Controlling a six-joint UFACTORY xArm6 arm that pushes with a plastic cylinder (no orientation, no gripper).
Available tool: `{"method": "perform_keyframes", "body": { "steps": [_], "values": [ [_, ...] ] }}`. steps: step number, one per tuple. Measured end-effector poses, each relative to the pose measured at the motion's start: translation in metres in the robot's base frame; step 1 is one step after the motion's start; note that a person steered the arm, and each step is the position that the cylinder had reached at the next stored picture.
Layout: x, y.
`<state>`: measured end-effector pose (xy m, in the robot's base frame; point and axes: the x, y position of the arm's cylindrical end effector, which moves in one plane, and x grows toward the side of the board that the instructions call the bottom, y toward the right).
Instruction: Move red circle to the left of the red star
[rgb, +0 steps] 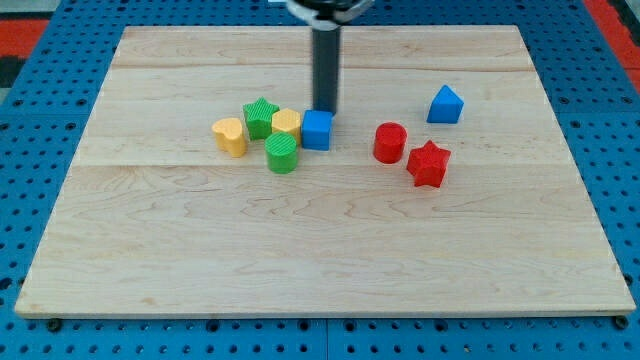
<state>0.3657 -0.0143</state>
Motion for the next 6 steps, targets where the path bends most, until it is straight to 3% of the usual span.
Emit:
{"method": "perform_keyframes", "body": {
  "steps": [3,4,6],
  "values": [
    [0.021,0.112],
    [0.048,0.111],
    [0.057,0.11]
  ]
}}
